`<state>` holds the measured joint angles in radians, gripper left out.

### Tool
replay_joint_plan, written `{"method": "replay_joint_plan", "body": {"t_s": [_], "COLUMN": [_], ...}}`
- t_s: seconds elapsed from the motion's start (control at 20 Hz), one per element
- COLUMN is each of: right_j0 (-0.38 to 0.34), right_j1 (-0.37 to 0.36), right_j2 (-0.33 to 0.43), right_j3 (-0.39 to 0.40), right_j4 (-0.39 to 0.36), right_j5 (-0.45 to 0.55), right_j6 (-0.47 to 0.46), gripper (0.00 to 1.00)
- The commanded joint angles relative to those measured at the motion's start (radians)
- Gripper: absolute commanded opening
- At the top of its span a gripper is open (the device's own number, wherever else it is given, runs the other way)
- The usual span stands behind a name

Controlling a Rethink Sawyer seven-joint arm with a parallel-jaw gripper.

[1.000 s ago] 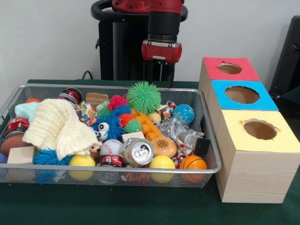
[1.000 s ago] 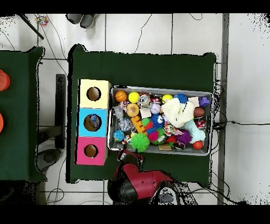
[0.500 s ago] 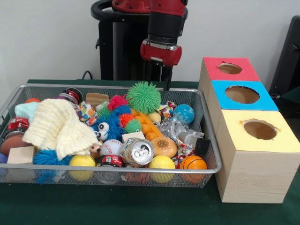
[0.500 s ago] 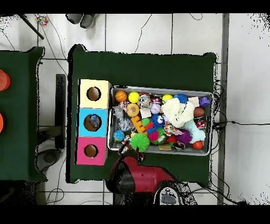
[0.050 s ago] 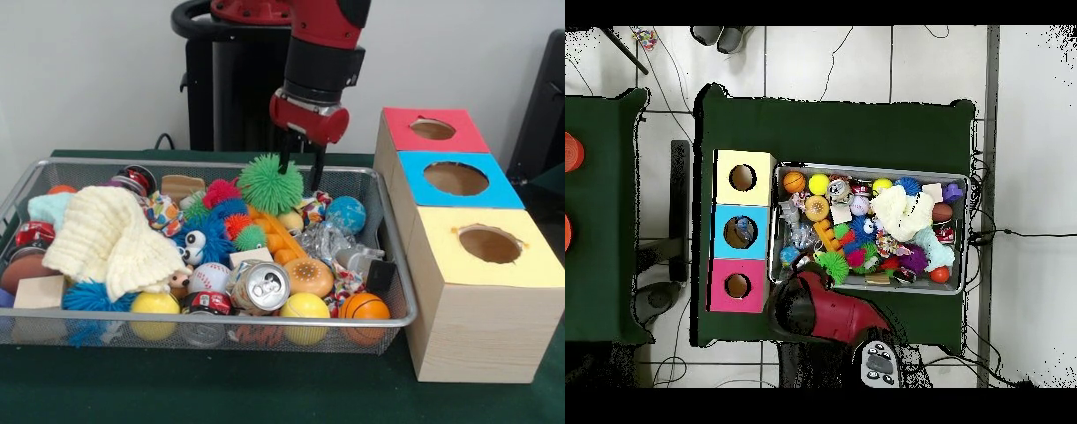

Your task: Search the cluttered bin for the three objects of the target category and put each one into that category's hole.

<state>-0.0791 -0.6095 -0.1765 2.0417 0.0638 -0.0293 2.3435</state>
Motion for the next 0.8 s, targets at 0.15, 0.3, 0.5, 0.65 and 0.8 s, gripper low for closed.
{"method": "replay_joint_plan", "body": {"t_s": [0.15, 0.3, 0.5, 0.65, 0.8], "right_j0": [0.055, 0.069, 0.070, 0.106, 0.167], "right_j1": [0.148, 0.173, 0.181, 0.205, 0.261], "right_j2": [-0.078, -0.077, -0.054, -0.089, -0.149], "right_j3": [-0.305, -0.342, -0.366, -0.394, -0.443], "right_j4": [0.261, 0.300, 0.328, 0.359, 0.414], "right_j5": [0.170, 0.170, 0.158, 0.177, 0.209], "right_j6": [0.199, 0.185, 0.169, 0.176, 0.203], "gripper": [1.00, 1.00, 1.00, 1.00, 1.00]}}
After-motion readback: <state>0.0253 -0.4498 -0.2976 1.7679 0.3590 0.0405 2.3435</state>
